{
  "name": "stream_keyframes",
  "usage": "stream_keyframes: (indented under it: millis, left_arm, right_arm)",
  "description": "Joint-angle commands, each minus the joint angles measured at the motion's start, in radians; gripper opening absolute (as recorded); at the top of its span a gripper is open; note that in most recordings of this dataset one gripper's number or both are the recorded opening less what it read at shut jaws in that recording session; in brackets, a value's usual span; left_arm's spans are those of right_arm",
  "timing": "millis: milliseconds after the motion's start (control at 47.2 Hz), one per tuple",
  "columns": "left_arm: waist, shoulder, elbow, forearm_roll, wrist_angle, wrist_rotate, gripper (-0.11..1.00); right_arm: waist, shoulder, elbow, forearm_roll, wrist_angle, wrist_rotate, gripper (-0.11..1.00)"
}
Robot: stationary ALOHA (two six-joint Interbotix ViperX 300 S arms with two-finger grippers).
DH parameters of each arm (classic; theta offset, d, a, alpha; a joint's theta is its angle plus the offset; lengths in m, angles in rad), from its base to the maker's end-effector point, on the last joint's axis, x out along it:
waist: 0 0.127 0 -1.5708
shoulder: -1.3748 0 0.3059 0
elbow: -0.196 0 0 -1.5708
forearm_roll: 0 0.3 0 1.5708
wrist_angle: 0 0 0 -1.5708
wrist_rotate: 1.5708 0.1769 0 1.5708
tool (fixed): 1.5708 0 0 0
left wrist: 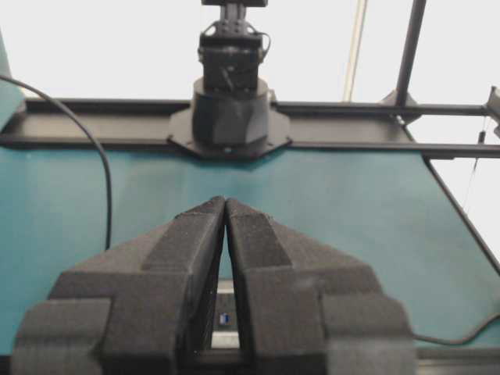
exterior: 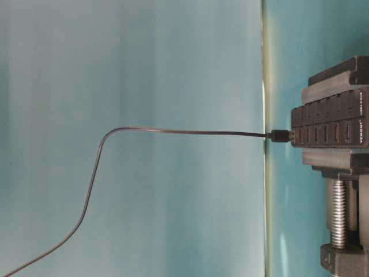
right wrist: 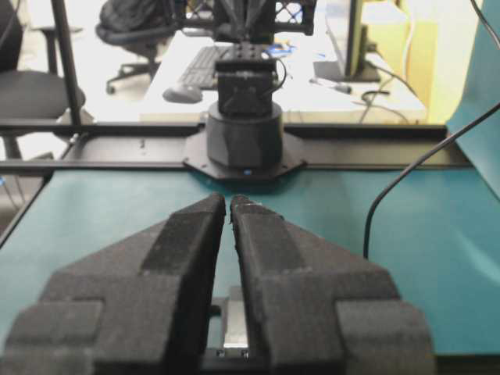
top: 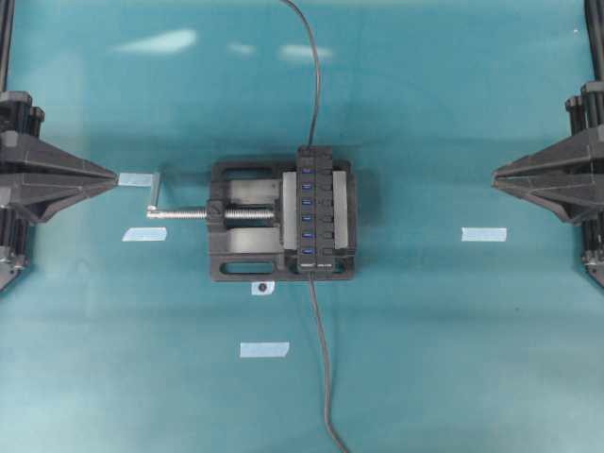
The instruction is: Insert the USB into the front port of the fixed hub.
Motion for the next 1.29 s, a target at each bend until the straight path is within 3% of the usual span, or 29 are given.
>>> stream_keyframes:
  millis: [0, 64, 148, 275, 614, 868, 1080, 1271]
  left_arm:
    - [-0.011, 0.043, -0.040, 0.011, -0.009, -0.008, 0.13]
    - [-0.011, 0.074, -0.046, 0.011, -0.009, -0.006, 0.08]
    - [-0.011, 0.117, -0.049, 0.011, -0.011, -0.014, 0.00]
    - [-0.011, 0.146, -0.057, 0.011, -0.025, -0.025, 0.00]
    - [-0.012, 0.147, -0.063, 0.011, 0.023, -0.029, 0.00]
    - [-0.015, 0.150, -0.087, 0.011, 0.132, -0.023, 0.00]
    - [-0.017, 0.149, -0.097, 0.011, 0.173, -0.023, 0.00]
    - [-0.018, 0.132, -0.092, 0.011, 0.238, -0.023, 0.00]
  right_arm:
    - [-0.015, 0.011, -0.006, 0.008, -0.005, 0.003, 0.16]
    - [-0.031, 0.018, -0.008, 0.064, 0.008, 0.011, 0.16]
    - [-0.049, 0.026, -0.009, 0.097, 0.021, 0.023, 0.02]
    - [-0.054, 0.029, -0.015, 0.097, 0.028, 0.025, -0.04]
    - [-0.067, 0.063, -0.031, 0.100, 0.184, 0.043, -0.04]
    - [-0.141, 0.215, -0.084, 0.094, 0.265, 0.058, -0.04]
    - [-0.215, 0.341, -0.147, 0.058, 0.304, 0.057, -0.04]
    - [-0.227, 0.426, -0.193, 0.054, 0.334, 0.057, -0.04]
